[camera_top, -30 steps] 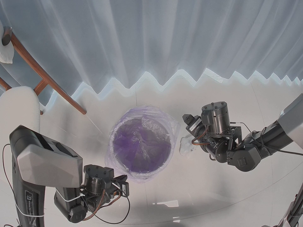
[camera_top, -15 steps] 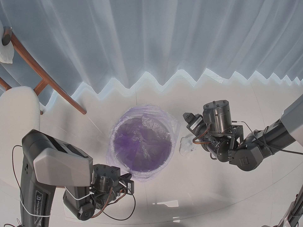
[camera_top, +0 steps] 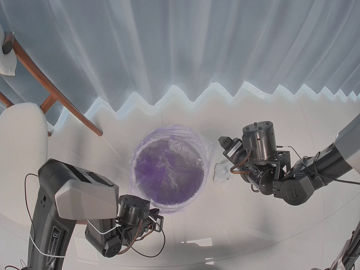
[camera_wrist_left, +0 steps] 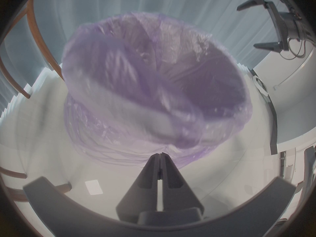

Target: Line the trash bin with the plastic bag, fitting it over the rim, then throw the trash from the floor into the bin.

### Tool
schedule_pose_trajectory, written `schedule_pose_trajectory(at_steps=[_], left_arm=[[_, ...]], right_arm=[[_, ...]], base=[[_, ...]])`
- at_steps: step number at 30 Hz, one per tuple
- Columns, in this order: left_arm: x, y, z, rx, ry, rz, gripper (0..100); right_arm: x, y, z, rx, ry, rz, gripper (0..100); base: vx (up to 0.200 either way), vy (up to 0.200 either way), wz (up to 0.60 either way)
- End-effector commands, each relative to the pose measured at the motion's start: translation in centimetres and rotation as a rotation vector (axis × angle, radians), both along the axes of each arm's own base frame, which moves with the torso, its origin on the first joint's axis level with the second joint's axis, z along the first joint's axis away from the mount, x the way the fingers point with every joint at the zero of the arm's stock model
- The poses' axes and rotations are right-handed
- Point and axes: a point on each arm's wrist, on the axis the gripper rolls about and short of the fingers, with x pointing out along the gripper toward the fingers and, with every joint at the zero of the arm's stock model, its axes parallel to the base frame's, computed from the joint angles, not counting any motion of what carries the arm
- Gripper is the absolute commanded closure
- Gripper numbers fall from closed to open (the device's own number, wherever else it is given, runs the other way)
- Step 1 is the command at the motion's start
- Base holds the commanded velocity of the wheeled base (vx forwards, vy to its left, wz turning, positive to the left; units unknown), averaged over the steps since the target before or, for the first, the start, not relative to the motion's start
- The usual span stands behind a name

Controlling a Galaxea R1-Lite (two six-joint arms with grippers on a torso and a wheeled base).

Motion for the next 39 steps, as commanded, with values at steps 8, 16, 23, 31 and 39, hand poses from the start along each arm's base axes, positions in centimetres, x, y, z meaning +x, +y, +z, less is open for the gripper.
schedule_pose_trajectory(at_steps=[8, 16, 23, 31, 39], left_arm=[[1.8, -1.5, -0.8, 0.042, 0.032, -0.017, 100], [2.2, -1.9, -1.9, 0.072, 0.050, -0.033, 100], [1.6, -1.6, -0.6, 0.060, 0.027, -0.035, 100], [0.2, -1.8, 0.1, 0.041, -0.005, -0.061, 100], [-0.3, -2.0, 0.1, 0.032, -0.019, -0.073, 100]], right_arm=[[-0.9, -0.4, -0.2, -0.006, 0.017, -0.001, 0], [-3.2, -2.3, -4.8, -0.075, 0.188, -0.002, 0], [-5.4, -2.8, -10.2, -0.117, 0.354, 0.141, 0], [-2.2, -1.6, -15.0, -0.199, 0.188, 0.211, 100], [3.2, -2.7, -11.8, -0.139, -0.001, 0.117, 100]], base=[[0.000, 0.000, 0.00], [0.000, 0.000, 0.00], [0.000, 0.000, 0.00], [0.000, 0.000, 0.00], [0.000, 0.000, 0.00]])
